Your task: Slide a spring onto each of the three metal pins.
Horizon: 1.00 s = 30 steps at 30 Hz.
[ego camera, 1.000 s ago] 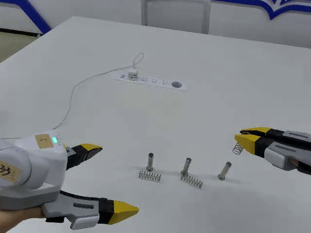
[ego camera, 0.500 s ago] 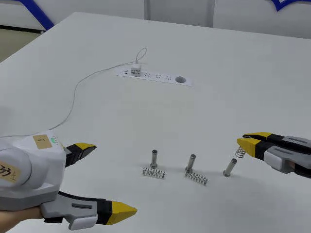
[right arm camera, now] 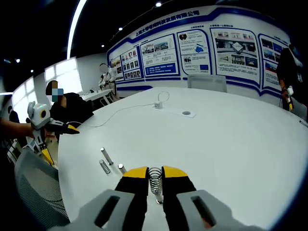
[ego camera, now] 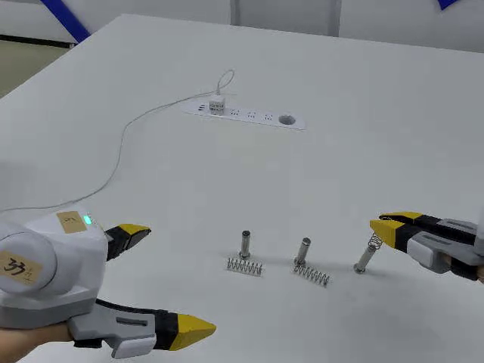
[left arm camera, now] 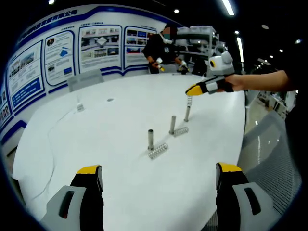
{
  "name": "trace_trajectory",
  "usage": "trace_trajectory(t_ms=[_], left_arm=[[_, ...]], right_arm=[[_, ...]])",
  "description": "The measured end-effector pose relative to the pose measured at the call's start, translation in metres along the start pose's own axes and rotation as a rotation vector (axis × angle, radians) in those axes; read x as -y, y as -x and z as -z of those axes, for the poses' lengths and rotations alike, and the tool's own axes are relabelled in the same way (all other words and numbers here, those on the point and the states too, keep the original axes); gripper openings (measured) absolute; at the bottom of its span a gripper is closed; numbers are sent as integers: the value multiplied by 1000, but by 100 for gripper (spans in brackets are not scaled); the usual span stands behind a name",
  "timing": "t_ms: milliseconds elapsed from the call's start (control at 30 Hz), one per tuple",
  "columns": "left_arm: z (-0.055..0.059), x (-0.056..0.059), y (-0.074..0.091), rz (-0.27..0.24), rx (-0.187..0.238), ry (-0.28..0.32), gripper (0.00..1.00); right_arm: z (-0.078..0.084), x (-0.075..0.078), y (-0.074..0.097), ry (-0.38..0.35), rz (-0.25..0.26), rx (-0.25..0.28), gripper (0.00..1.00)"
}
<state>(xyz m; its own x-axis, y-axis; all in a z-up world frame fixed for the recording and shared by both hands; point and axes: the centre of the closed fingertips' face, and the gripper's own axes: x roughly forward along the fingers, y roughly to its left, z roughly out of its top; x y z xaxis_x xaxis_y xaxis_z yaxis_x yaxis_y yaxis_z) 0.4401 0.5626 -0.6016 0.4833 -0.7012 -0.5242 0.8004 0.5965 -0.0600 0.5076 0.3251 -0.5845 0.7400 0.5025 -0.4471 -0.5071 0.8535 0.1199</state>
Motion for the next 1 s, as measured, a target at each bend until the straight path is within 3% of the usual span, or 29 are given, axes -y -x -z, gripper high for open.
trace_trajectory(t_ms=[267,633,1000], left_arm=[[-5,-2,-2,-2,11,-6,100],[-2,-1,-3,7,-3,-19,100],[-6,-4,-1,-8,14,-11,100]], right_arm=[[4,1,-3,6,8,-13,11],[15,1,-8,28,15,-18,11],[23,5,-14,38,18,-28,11]])
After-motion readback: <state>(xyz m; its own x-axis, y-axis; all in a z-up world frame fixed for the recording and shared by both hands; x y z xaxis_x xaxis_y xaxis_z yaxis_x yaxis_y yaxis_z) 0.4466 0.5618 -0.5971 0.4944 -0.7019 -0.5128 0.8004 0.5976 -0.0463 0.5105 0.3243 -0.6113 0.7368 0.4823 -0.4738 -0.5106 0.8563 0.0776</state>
